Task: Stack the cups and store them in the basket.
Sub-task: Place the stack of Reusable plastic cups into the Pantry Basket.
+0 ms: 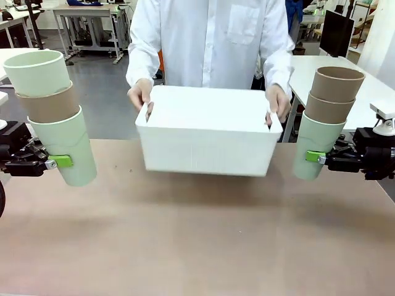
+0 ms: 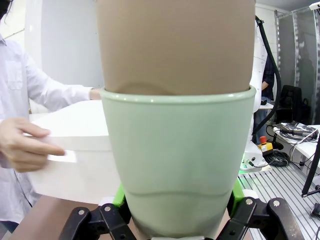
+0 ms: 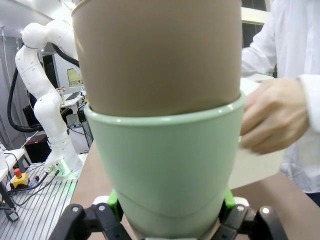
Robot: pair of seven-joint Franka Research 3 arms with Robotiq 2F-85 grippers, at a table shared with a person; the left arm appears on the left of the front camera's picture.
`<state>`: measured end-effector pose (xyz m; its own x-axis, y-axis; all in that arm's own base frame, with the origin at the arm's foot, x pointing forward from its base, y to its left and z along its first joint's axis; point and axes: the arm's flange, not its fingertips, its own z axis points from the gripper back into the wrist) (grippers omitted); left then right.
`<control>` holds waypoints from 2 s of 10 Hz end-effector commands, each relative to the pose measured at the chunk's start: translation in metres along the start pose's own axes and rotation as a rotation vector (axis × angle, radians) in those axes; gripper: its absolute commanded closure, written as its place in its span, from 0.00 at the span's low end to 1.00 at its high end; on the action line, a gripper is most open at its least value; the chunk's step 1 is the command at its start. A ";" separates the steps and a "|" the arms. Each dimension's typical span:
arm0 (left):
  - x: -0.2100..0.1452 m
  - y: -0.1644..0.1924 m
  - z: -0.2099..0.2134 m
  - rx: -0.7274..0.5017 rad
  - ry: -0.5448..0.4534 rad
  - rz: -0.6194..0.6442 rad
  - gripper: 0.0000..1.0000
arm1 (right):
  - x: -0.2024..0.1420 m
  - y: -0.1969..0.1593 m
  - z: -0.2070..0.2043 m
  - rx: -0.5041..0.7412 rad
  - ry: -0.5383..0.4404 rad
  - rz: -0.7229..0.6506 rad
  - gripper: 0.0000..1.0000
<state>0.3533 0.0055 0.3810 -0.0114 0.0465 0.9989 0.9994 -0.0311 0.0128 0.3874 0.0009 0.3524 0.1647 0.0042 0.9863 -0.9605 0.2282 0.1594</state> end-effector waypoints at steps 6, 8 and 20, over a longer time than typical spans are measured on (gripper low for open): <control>0.002 -0.001 -0.001 -0.006 -0.005 -0.002 0.14 | 0.004 0.001 0.000 0.000 -0.002 0.001 0.14; 0.002 -0.001 -0.001 -0.006 -0.005 -0.002 0.14 | 0.004 0.001 0.000 0.000 -0.002 0.001 0.14; 0.002 -0.001 -0.001 -0.006 -0.005 -0.002 0.14 | 0.004 0.001 0.000 0.000 -0.002 0.001 0.14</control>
<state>0.3533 0.0055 0.3810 -0.0114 0.0465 0.9989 0.9994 -0.0311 0.0128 0.3874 0.0009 0.3524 0.1647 0.0042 0.9863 -0.9605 0.2282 0.1594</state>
